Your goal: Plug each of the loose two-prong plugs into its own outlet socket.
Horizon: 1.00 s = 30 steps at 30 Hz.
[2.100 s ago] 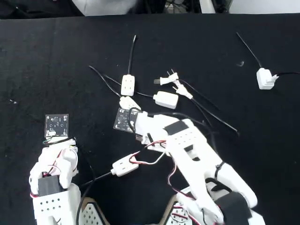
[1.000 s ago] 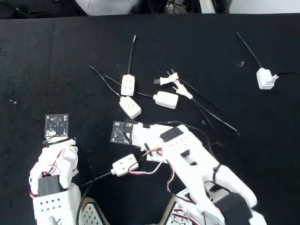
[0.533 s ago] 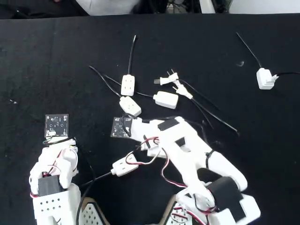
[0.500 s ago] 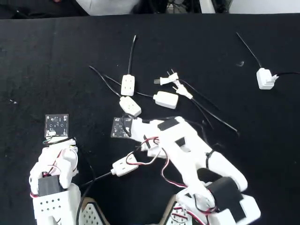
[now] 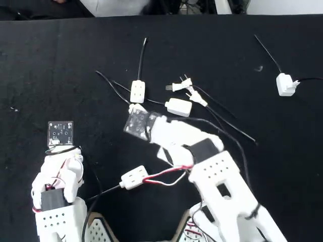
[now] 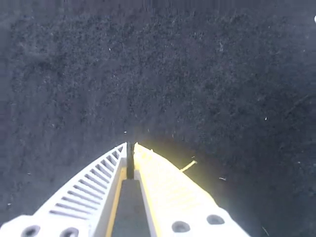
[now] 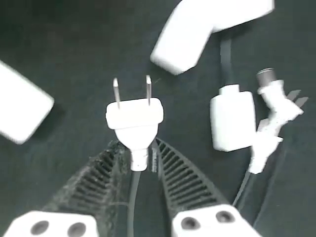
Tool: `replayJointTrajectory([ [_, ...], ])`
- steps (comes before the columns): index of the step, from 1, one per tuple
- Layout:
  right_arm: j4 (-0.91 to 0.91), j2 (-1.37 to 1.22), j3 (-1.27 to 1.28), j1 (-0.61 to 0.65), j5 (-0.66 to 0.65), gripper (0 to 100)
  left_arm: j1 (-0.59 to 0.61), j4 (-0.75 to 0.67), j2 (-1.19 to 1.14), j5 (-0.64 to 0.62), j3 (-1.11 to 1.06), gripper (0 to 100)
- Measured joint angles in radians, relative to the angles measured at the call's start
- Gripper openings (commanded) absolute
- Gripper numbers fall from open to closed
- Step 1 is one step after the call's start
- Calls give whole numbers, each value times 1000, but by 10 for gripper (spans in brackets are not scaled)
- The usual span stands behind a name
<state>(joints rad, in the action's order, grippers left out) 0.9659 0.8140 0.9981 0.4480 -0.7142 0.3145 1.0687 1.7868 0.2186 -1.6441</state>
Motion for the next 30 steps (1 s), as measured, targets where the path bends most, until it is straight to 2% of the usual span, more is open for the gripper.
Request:
replayJointTrajectory([
  [5, -172, 37, 91, 11, 147, 11, 0, -60, 2, -12, 189, 29],
  [9, -282, 40, 150, 49, 261, 11, -55, -123, 9, -146, 290, 29],
  [15, -305, 40, 163, 64, 284, 11, -365, -189, -3, -219, 302, 29],
  [17, -308, 40, 173, 64, 287, 11, -430, -224, -6, -239, 302, 29],
  [23, -370, 40, 212, 64, 287, 11, -496, -388, -146, -249, 313, 29],
  [26, -379, 40, 212, 64, 287, 11, -552, -477, -285, -249, 325, 29],
  [30, -381, 40, 212, 64, 287, 11, -629, -529, -468, -255, 394, 29],
])
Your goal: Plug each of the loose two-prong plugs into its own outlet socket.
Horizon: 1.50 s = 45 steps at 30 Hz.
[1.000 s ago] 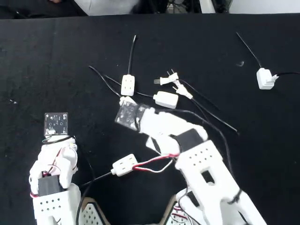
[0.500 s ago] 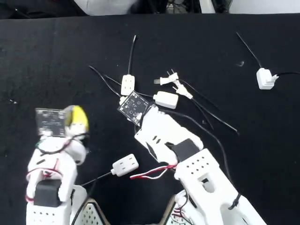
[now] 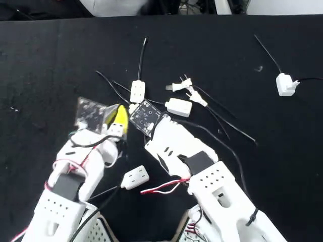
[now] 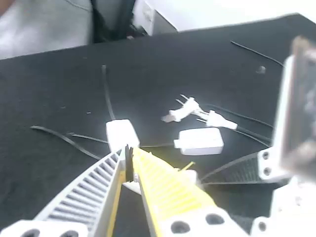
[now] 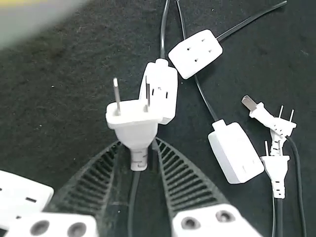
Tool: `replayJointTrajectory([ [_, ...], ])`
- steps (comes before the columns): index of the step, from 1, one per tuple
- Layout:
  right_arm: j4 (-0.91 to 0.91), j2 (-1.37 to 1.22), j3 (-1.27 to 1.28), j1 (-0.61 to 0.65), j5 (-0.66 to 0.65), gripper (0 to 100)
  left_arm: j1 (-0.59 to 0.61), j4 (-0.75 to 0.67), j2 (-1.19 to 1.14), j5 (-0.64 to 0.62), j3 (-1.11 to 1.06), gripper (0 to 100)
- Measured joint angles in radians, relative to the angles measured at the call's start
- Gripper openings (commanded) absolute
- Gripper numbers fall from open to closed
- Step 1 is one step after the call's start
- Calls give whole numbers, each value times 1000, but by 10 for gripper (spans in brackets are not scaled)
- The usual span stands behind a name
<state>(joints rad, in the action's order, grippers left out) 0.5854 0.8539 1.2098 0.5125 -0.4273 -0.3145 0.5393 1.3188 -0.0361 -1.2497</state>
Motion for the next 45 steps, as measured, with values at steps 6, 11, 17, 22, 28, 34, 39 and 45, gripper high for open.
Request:
replayJointTrajectory([
  [6, 0, 0, 0, 0, 0, 11, -78, -40, -141, 0, 43, 29],
  [11, -3, 0, 15, 0, 0, 11, -87, -41, -193, 0, 43, 29],
  [17, -3, 0, 18, 0, 0, 11, -86, -41, -293, 0, 89, 29],
  [22, -3, 0, 18, -3, 5, 11, -83, -41, -391, 0, 138, 29],
  [28, -3, -2, 20, -6, 6, 11, -69, -43, -453, 0, 153, 29],
  [34, -3, -2, 20, -6, 6, 11, -52, -43, -460, 0, 153, 29],
  [39, -17, -2, 20, -6, 6, 11, -52, -49, -460, -12, 153, 29],
  [45, -74, -2, 49, -6, 6, 11, -52, -60, -470, -199, 163, 30],
])
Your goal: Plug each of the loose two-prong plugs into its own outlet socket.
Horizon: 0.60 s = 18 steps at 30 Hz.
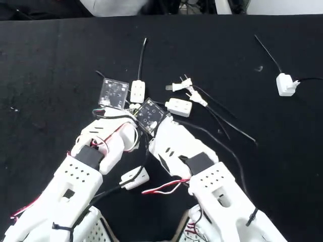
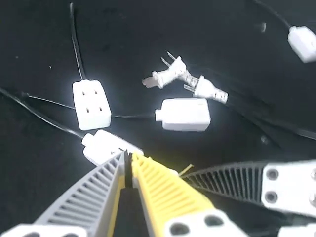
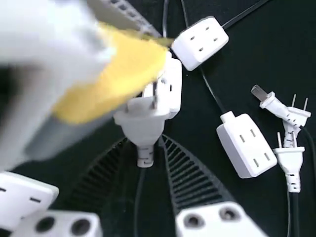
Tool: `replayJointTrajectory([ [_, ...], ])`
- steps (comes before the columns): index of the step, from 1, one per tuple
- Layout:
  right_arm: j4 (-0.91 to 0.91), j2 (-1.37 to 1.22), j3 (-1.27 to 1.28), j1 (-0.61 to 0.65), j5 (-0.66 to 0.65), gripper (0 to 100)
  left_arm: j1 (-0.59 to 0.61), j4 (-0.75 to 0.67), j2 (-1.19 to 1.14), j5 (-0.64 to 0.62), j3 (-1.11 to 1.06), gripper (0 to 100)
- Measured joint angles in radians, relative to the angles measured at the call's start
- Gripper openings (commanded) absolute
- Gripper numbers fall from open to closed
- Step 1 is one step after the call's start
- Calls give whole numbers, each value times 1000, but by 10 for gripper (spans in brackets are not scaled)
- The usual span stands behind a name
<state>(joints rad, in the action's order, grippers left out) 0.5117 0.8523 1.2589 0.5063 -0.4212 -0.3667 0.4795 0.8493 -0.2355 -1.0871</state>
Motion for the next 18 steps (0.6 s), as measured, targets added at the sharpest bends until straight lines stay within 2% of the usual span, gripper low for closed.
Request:
replayJointTrajectory([
  [4, -2, 0, 0, 0, 23, 11, 2, 0, 0, -69, 0, 30],
  [14, -18, 0, 0, 0, 38, 11, 6, 0, 0, -150, 0, 30],
  [18, -23, 0, 0, 0, 38, 11, 6, -54, 0, -153, -11, 30],
])
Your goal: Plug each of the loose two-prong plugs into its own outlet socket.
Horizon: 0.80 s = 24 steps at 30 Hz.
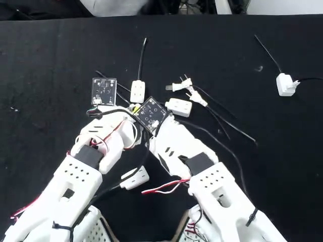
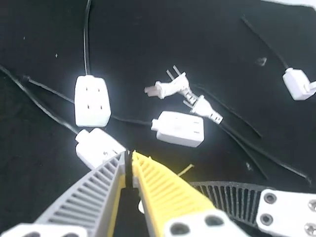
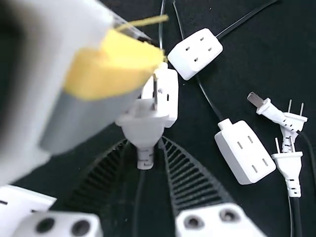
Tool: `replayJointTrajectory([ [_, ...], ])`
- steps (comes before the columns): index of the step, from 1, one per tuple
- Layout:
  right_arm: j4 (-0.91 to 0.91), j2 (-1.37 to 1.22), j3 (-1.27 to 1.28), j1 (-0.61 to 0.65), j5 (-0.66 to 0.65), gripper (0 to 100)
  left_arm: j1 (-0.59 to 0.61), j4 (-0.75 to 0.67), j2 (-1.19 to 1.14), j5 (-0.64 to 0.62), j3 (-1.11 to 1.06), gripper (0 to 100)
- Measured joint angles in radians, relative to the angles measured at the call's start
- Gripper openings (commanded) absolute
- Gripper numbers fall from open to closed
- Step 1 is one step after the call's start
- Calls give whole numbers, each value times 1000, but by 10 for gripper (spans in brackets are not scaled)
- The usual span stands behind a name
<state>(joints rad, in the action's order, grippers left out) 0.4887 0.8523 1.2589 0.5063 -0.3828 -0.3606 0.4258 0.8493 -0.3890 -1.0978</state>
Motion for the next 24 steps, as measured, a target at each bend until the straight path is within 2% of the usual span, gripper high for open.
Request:
replayJointTrajectory([
  [8, 0, 0, 2, 2, -3, 11, 20, -109, 0, 2, -87, 30],
  [14, 0, 0, 2, 0, -3, 11, 72, -112, -2, 5, -106, 30],
  [24, 0, 0, 2, 2, -5, 11, 74, -112, -2, 11, -123, 30],
])
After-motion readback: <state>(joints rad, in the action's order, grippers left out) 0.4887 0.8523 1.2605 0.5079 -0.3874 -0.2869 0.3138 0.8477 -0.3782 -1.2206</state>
